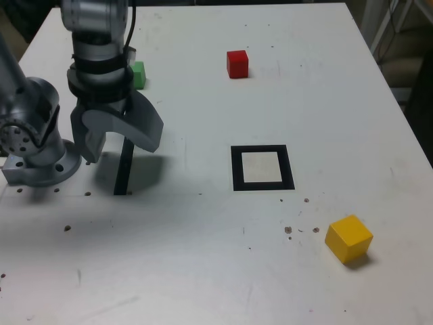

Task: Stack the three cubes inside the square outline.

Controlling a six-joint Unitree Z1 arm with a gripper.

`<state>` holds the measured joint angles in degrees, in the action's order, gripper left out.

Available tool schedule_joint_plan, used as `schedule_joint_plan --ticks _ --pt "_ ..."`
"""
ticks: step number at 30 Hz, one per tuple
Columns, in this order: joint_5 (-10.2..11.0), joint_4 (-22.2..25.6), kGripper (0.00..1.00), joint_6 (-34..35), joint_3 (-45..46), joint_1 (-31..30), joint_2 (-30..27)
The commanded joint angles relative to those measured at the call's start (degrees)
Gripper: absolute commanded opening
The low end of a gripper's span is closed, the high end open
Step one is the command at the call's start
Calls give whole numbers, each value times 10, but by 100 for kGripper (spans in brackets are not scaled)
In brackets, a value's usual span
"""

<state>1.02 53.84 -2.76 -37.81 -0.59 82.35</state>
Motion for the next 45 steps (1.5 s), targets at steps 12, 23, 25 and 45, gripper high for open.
schedule_joint_plan --ticks 12,23,25,45 --pt "22 39 99 -4 -43 24 28" --pt "27 74 99 -52 -110 66 38" --pt "28 84 99 -61 -128 71 47" --pt "48 146 99 -157 -315 184 149"
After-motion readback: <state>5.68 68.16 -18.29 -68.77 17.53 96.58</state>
